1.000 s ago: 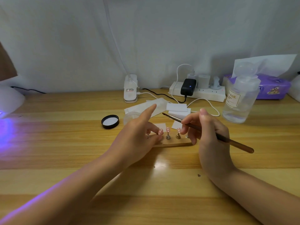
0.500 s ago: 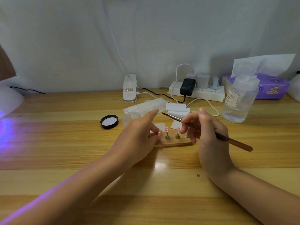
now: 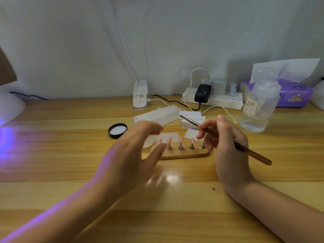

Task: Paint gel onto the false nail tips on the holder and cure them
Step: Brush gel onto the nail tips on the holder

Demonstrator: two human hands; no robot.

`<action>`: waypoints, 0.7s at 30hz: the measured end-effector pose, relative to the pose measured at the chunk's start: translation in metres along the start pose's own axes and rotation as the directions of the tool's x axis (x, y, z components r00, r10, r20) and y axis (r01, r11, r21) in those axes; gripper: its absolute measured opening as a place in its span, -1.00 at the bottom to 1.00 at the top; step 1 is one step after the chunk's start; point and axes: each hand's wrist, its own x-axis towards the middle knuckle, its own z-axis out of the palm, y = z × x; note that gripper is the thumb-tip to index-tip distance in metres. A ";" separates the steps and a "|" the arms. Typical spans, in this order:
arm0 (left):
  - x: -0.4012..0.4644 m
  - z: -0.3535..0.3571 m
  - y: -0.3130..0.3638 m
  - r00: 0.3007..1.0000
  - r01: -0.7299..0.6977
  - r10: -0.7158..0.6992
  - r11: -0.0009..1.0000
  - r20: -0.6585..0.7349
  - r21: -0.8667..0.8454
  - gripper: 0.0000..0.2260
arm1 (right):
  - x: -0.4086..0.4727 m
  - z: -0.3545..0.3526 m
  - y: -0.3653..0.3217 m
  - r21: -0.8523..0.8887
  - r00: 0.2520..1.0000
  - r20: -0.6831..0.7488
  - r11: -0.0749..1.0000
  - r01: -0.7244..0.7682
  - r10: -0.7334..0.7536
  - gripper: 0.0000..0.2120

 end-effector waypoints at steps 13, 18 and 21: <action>-0.010 0.010 -0.024 0.961 0.257 -0.249 0.965 0.122 -0.053 -0.71 | 0.003 -0.001 0.003 -0.074 0.997 -0.077 0.997 -0.036 0.030 -0.63; -0.007 0.019 -0.023 0.927 0.368 -0.363 0.929 0.096 -0.045 -0.79 | 0.004 -0.001 0.005 -0.078 0.995 -0.087 0.995 -0.065 0.058 -0.63; -0.006 0.021 -0.023 0.910 0.411 -0.403 0.907 0.098 -0.088 -0.87 | 0.004 0.000 0.005 -0.087 0.996 -0.068 0.994 -0.065 0.059 -0.63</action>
